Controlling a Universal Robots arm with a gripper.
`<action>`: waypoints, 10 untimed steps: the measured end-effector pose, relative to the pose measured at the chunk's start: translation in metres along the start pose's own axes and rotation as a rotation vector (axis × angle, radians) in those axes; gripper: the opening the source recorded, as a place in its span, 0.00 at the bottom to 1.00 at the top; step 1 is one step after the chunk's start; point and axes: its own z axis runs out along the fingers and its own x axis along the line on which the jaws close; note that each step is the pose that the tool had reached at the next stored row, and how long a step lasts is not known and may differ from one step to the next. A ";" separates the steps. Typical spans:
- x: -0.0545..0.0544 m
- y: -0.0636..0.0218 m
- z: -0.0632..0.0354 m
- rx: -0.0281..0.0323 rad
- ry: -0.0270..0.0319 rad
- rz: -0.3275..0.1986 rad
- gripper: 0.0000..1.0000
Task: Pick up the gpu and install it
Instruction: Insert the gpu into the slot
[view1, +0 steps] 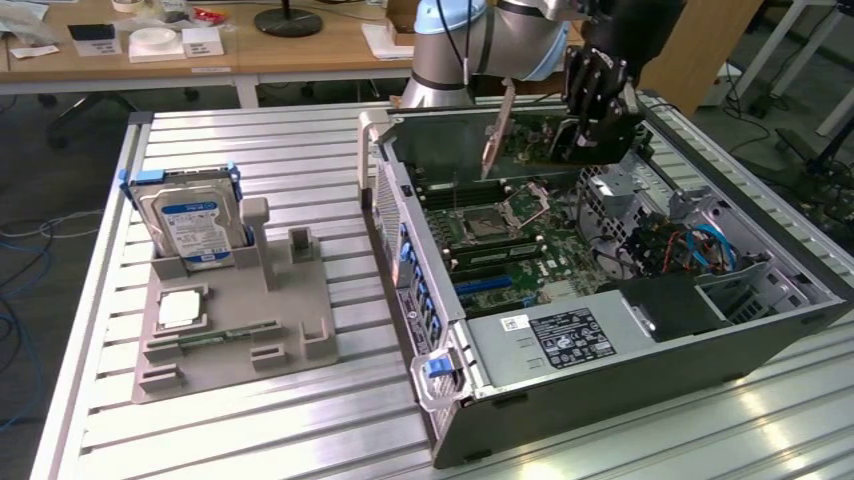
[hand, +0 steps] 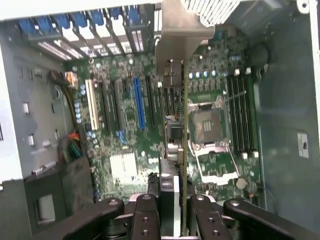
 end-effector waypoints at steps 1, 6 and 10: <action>0.000 0.0003 0.0005 0.0041 -0.0004 -0.004 0.28; 0.000 0.0025 0.0031 0.0142 -0.0020 -0.023 0.28; 0.001 0.0028 0.0049 0.0132 -0.0021 -0.071 0.28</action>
